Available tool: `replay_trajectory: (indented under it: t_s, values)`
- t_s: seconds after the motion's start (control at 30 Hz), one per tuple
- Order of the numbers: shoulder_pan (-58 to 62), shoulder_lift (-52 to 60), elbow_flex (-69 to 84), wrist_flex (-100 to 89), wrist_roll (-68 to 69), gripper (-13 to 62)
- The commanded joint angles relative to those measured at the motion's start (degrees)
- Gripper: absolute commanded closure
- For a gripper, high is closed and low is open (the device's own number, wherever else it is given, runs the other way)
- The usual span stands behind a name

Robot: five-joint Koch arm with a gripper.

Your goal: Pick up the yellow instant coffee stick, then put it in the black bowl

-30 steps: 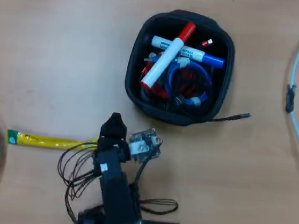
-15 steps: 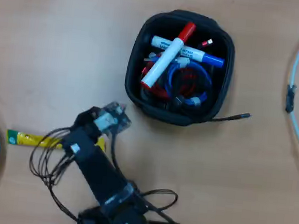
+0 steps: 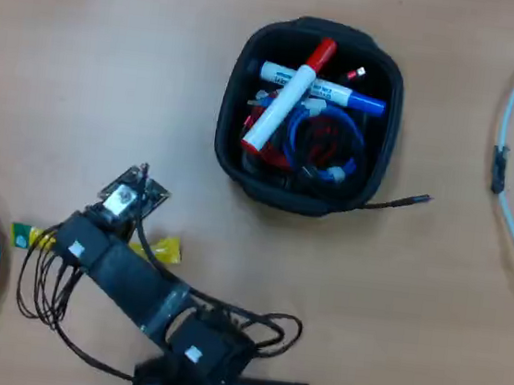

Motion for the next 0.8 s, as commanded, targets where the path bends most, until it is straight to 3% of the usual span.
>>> replay_trajectory:
  t_s: [0.0,0.77]
  values:
    - [-1.41,-2.2,-5.54,-0.79,0.79,-7.0]
    - [-6.24,-17.49,-6.42,-17.14,0.79,-7.0]
